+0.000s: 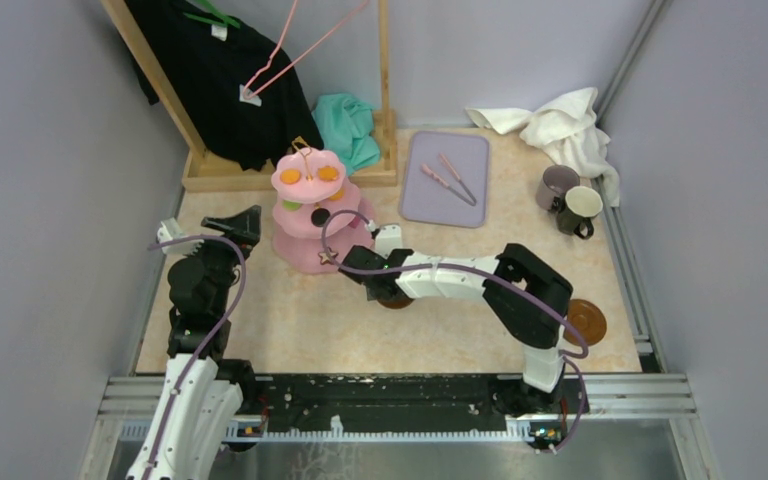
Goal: Serve the afternoon tea
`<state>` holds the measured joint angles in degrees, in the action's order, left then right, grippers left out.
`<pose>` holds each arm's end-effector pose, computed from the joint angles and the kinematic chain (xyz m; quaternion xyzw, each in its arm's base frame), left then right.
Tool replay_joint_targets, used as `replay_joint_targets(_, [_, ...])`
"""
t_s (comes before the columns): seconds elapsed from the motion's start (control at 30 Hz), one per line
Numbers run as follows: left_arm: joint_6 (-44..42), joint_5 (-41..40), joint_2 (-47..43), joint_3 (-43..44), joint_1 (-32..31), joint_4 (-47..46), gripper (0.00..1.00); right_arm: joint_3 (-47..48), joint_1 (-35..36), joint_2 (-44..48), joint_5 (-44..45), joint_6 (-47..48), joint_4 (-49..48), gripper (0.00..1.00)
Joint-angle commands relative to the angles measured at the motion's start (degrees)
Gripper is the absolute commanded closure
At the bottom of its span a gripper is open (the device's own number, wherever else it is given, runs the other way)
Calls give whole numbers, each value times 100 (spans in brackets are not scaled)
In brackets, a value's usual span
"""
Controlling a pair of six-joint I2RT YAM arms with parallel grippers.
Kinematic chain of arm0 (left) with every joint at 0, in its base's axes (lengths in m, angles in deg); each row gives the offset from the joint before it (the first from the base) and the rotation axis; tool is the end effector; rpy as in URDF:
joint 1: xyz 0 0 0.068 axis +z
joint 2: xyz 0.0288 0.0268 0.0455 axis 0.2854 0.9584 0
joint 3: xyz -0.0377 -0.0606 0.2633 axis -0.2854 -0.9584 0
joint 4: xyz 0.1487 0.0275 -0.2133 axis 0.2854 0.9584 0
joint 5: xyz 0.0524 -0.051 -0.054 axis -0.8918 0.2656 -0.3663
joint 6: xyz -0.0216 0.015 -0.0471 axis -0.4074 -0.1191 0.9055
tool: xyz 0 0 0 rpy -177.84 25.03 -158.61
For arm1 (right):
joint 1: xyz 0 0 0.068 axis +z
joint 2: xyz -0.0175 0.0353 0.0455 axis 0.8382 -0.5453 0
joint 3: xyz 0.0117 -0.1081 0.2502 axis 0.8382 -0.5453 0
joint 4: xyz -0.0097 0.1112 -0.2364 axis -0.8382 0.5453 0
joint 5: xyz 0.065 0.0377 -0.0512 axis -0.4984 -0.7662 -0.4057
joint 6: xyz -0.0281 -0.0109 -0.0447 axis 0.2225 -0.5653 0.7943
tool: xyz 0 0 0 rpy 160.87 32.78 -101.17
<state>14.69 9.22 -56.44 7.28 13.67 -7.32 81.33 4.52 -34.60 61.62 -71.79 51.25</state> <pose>0.1504 -0.0052 0.2745 -0.2977 0.6240 -0.2975 0.6584 0.1884 0.3072 0.1710 -0.0430 0.9477 -0.0170 0.3157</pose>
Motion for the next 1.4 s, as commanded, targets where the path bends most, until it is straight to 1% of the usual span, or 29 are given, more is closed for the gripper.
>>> replay_joint_targets(0.0, [-95, -85, -56, 73, -56, -87, 4, 480, 40, 139, 597, 258, 260, 39])
replay_joint_targets(0.1, [-110, -116, -35, 77, -68, -122, 3, 754, 42, 329, 927, 420, 334, 37])
replay_joint_targets(0.23, [-123, -132, -23, 115, -60, -132, 3, 1031, 40, 680, 1398, 315, 663, 35])
replay_joint_targets(0.3, [-123, -122, -14, 136, -63, -147, 3, 986, 30, 935, 1683, 14, 945, 33])
replay_joint_targets(0.37, [-118, -80, 10, 143, -62, -187, 3, 816, -68, 1294, 1988, -514, 1326, 33])
replay_joint_targets(0.43, [-100, 2, 51, 160, -65, -231, 3, 469, -294, 1734, 2018, -998, 1535, 33])
replay_joint_targets(0.53, [-140, 195, 166, 212, -68, -271, 3, -336, -952, 2544, 1714, -1292, 1350, 33])
replay_joint_targets(0.6, [-171, 298, 237, 261, -62, -273, 3, -981, -1570, 3124, 1346, -1255, 1021, 33])
replay_joint_targets(0.7, [-201, 381, 322, 286, -60, -301, 3, -1689, -2541, 3972, 1100, -1281, 878, 33])
replay_joint_targets(0.87, [-152, 512, 454, 288, -72, -390, 3, -2560, -4157, 4783, 639, -1412, 874, 33])
replay_joint_targets(1.0, [-116, 580, 487, 271, -80, -460, 3, -3099, -5039, 4985, 387, -1595, 909, 33])
replay_joint_targets(1.07, [-111, 612, 488, 269, -81, -494, 3, -3324, -5398, 4933, 345, -1678, 881, 33])
replay_joint_targets(1.13, [-102, 667, 489, 263, -86, -516, 3, -3539, -5773, 4808, 46, -1595, 656, 33])
replay_joint_targets(1.2, [-74, 708, 499, 257, -89, -556, 3, -3709, -6033, 4642, -67, -1568, 490, 33])
replay_joint_targets(1.37, [-77, 726, 505, 215, -146, -595, 3, -3760, -6457, 4282, -115, -1374, 255, 33])
